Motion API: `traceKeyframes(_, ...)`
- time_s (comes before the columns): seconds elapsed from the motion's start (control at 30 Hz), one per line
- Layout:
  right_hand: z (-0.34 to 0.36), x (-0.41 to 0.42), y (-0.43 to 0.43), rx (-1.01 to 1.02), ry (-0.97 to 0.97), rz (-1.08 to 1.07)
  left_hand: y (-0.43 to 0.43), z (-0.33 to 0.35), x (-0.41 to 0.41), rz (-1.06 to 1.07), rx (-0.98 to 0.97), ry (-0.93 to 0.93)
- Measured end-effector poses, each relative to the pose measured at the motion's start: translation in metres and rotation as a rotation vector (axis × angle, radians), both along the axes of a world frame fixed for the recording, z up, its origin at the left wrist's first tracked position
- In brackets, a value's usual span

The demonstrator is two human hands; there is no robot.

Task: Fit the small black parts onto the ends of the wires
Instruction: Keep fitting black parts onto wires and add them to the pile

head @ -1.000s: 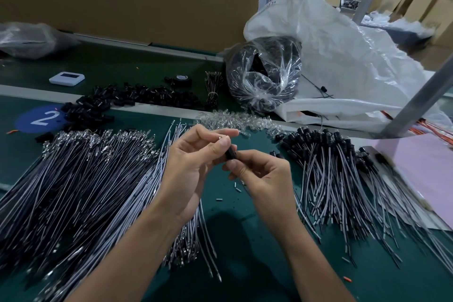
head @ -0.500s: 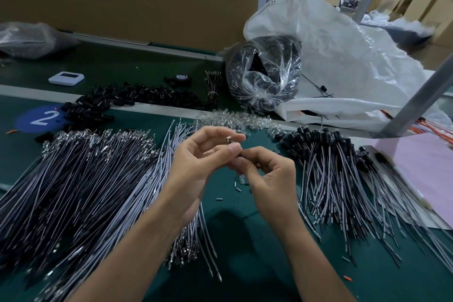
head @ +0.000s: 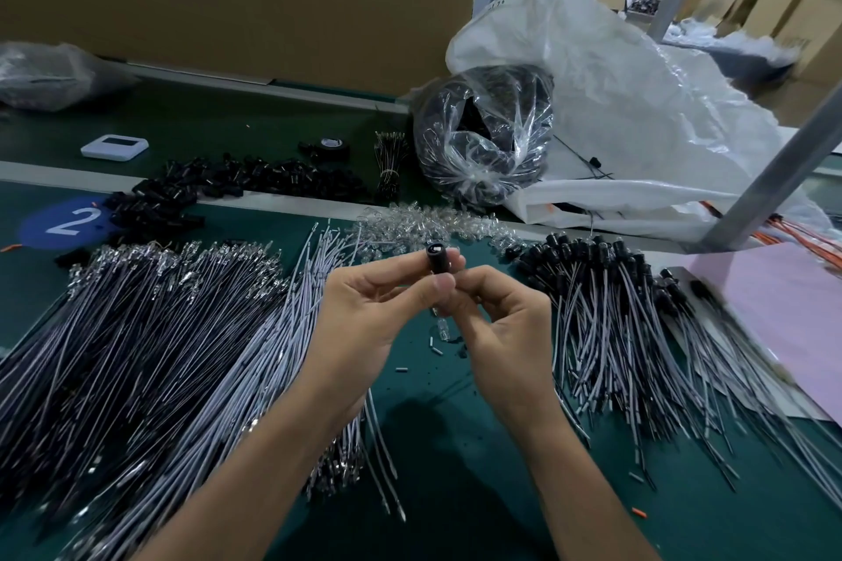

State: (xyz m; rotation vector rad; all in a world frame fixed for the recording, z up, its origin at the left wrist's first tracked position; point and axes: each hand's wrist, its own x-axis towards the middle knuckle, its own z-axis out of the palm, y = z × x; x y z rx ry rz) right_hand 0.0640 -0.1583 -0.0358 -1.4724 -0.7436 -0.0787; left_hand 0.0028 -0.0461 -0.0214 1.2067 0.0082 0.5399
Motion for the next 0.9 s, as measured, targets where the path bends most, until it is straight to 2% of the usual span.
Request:
traceKeyframes(0.23,0.001,-0.003,0.001,0.124,0.038,0.112,-0.005,0.002,-0.004,0.017,-0.008,-0.106)
traceKeyframes(0.6,-0.002,-0.008,0.006,0.13,-0.006,0.192,-0.003,0.005,-0.008,0.048,0.019,-0.185)
traceKeyframes(0.73,-0.003,-0.01,0.006,0.046,0.06,0.156,-0.001,0.007,-0.006,0.101,-0.006,-0.072)
traceKeyframes(0.8,0.001,-0.01,0.004,-0.002,0.088,0.135,0.005,0.008,-0.004,0.103,-0.11,0.005)
traceKeyframes(0.9,0.005,0.0,-0.002,-0.015,0.138,-0.094,0.018,0.007,-0.001,0.134,-0.299,0.136)
